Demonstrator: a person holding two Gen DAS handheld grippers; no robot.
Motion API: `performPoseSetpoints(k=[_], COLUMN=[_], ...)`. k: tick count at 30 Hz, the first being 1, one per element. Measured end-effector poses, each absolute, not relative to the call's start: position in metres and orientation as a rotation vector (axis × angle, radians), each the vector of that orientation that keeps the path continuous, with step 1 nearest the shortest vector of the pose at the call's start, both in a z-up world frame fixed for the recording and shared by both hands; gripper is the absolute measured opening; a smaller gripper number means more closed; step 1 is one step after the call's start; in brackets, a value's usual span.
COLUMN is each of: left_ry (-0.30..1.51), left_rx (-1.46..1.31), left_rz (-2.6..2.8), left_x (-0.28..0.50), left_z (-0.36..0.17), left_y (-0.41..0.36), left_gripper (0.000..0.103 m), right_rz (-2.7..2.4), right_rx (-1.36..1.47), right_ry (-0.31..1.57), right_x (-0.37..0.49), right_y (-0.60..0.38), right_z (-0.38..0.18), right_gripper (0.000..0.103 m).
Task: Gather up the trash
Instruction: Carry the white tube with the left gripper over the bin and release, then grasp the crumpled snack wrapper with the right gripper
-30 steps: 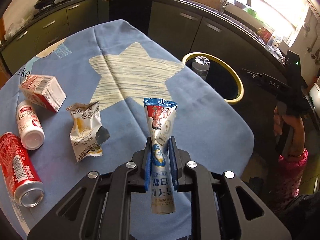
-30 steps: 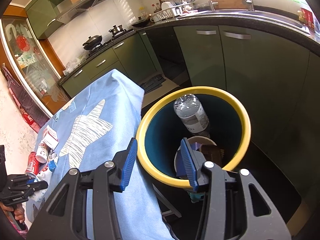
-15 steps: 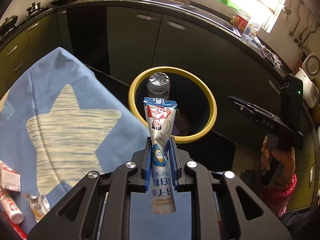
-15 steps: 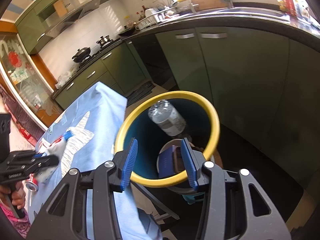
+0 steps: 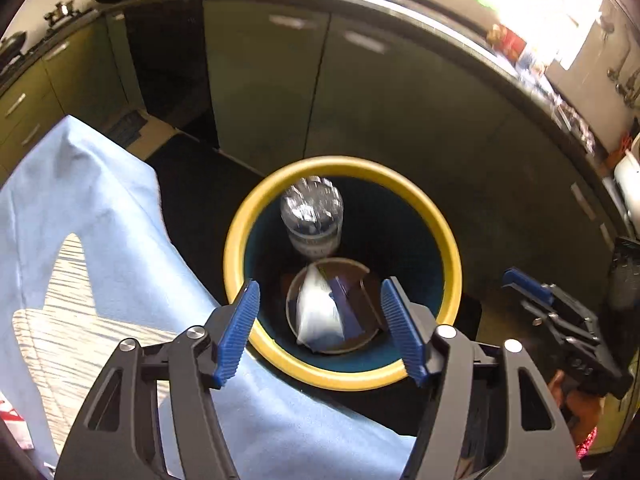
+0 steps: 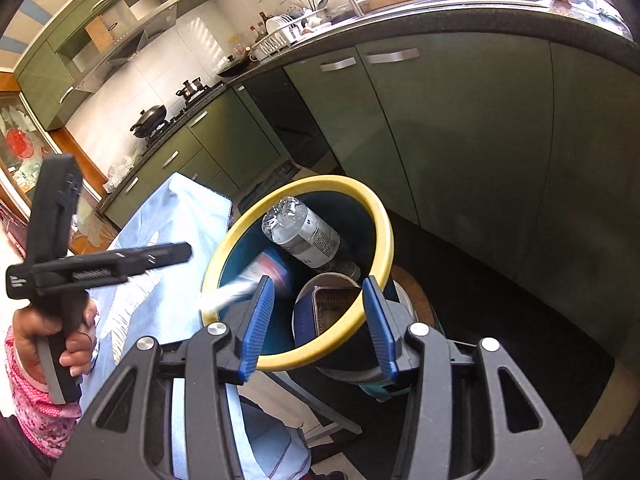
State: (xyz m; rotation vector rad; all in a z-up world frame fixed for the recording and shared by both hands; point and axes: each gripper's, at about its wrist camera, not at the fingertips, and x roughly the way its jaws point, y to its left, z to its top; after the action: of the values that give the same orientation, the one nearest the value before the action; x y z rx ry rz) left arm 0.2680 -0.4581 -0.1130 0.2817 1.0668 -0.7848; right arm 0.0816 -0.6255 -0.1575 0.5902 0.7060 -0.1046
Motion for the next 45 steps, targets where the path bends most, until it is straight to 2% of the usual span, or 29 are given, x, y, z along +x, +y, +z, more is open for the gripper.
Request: performPoseSetpoints(k=[7,13,22,26,32,33,35,37,45], left_ry=[0.951,0.845,0.703,0.662,0.657,0.657,0.660,0.663,0.676], left_rx=[0.176,0.016,-0.049,-0.080,-0.126,-0.131,-0.149,-0.163,-0.208], left_rz=[-0.754,-0.651,-0.361,-0.276,-0.239,-0.235,-0.233,-0.232,-0.247], left_x=[0.232,0.199,0.160,0.147,0.132,0.130,0.127,0.124,0.119], left_z=[-0.076,-0.046,-0.016,-0.014,-0.023,-0.025,-0.028,-0.032,-0.046], left_y=[-0.385,-0.280,-0.131,-0.081,-0.046,-0.044,-0.036,-0.031,-0.013], left_gripper=[0.073,0.080,0.090,0.091,0.091,0.091,0.091,0.091,0.091], right_rz=[-0.075,-0.007,0.226,0.366,0.520,0.531,0.538,0.524,0.439], right_rx=[0.559,0.492,0.326,0.238,0.144,0.137,0.130,0.124,0.049], right_ry=[0.726,0.756,0.796,0.825,0.880,0.889,0.907,0.922,0.992], right_x=[0.093,0.108,0.141,0.154,0.169,0.173,0.181,0.188,0.208], right_y=[-0.608,-0.570,-0.455,-0.387,-0.293,-0.283,-0.264,-0.255,-0.221], right_z=[-0.156,-0.147,-0.130,-0.125,-0.125,-0.125,-0.125,-0.125,-0.137], right_gripper=[0.046,0.047,0.050,0.050,0.051,0.052,0.064,0.067,0.068])
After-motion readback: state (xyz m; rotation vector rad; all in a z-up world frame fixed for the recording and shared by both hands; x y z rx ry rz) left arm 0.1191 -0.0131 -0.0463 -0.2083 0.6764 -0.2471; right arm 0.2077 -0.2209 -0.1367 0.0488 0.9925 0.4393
